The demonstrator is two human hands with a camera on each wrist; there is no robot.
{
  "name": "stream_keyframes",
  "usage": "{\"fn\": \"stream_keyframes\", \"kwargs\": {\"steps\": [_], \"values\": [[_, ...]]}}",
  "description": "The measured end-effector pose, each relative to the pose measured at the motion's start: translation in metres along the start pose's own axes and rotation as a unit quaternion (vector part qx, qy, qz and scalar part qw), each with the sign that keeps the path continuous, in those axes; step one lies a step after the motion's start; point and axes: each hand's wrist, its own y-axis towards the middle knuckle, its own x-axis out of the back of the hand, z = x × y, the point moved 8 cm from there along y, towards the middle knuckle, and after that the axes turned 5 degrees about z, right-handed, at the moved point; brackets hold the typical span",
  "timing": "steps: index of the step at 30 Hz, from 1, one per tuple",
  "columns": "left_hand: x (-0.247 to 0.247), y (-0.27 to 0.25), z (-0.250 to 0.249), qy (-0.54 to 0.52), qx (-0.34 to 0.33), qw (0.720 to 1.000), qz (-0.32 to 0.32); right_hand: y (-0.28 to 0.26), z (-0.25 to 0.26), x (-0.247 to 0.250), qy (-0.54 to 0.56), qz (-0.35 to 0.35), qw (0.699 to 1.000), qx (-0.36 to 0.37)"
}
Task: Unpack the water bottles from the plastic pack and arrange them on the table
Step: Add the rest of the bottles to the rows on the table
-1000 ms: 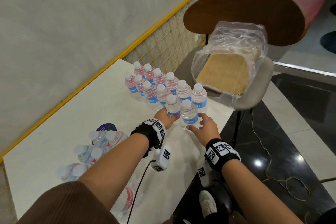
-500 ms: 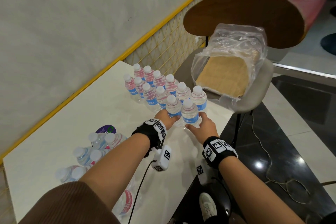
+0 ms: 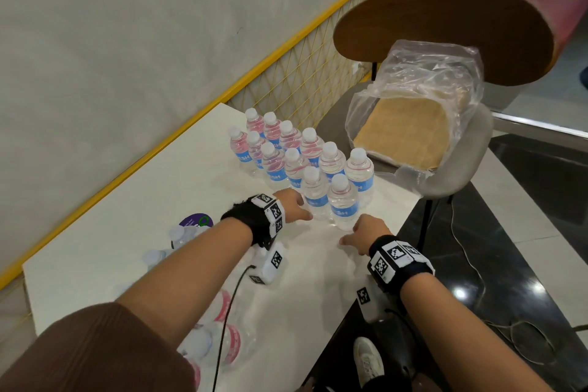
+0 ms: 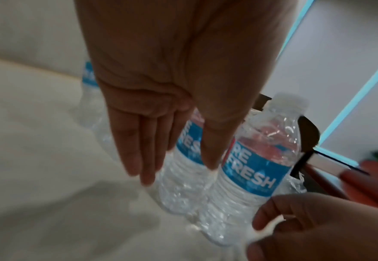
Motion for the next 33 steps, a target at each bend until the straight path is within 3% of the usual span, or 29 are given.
{"fn": "stream_keyframes", "kwargs": {"steps": [3, 6, 13, 21, 25, 33], "values": [[0.02, -0.015, 0.018, 0.094, 0.008, 0.995, 0.021, -0.01, 0.026, -0.031, -0.049, 0.111, 0.992, 0.037], [0.039, -0.031, 0.045, 0.123, 0.02, 0.992, 0.022, -0.028, 0.069, -0.06, -0.076, 0.169, 0.975, 0.126], [0.049, -0.066, 0.116, 0.166, 0.087, 0.981, 0.056, -0.093, 0.159, -0.126, -0.161, 0.27, 0.892, 0.324], [0.041, -0.085, 0.132, 0.175, 0.078, 0.981, 0.043, -0.134, 0.183, -0.158, -0.143, 0.364, 0.85, 0.354], [0.04, -0.087, 0.131, 0.185, 0.073, 0.979, 0.041, -0.15, 0.184, -0.169, -0.18, 0.363, 0.834, 0.374], [0.042, -0.087, 0.132, 0.182, 0.062, 0.981, 0.027, -0.171, 0.191, -0.171, -0.229, 0.256, 0.813, 0.47]]}}
